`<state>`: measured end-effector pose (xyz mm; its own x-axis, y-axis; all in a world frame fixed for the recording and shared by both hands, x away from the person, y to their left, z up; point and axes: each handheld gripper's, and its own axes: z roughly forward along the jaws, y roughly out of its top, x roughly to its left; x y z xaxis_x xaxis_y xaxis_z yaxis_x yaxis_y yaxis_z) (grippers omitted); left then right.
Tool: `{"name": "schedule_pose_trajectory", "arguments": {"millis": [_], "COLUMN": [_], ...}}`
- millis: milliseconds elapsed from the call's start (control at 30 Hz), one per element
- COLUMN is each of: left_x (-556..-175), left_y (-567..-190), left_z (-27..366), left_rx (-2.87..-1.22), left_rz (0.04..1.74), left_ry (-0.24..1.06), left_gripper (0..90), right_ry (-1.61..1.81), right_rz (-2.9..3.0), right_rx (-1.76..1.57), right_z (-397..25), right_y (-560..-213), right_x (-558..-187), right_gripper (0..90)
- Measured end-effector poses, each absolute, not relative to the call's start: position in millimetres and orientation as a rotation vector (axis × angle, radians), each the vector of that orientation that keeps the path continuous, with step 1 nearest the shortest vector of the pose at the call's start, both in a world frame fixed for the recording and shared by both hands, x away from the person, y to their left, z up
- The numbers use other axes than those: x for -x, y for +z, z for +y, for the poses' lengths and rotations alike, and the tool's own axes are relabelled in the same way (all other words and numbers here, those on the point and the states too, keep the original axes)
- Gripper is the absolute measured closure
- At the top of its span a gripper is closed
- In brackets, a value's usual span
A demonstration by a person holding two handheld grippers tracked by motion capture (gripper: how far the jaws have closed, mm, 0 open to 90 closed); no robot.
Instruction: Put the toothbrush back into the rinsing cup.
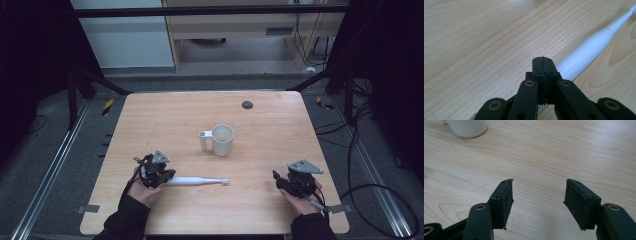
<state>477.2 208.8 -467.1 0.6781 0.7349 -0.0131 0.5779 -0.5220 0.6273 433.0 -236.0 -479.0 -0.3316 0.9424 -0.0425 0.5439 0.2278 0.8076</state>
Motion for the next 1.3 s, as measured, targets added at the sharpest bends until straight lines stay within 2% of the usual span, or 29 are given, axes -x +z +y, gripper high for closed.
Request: {"name": "schedule_pose_trajectory", "arguments": {"millis": [867,1300], "left_x": [-464,-467], "left_y": [-468,-445], "left_z": [212,209], "left_rx": [-2.297,-2.261], "left_rz": [0.985,0.952], "left_ry": [0.316,0.345], "left_gripper": [89.1,84.1], "right_ry": [0.966,0.97], "right_rz": [1.97,1.965], "right_rx": [-1.36,-1.366], "right_z": [-236,-236], "right_y": [-479,-478], "right_x": [-433,-433], "right_gripper": [39.7,39.4]}}
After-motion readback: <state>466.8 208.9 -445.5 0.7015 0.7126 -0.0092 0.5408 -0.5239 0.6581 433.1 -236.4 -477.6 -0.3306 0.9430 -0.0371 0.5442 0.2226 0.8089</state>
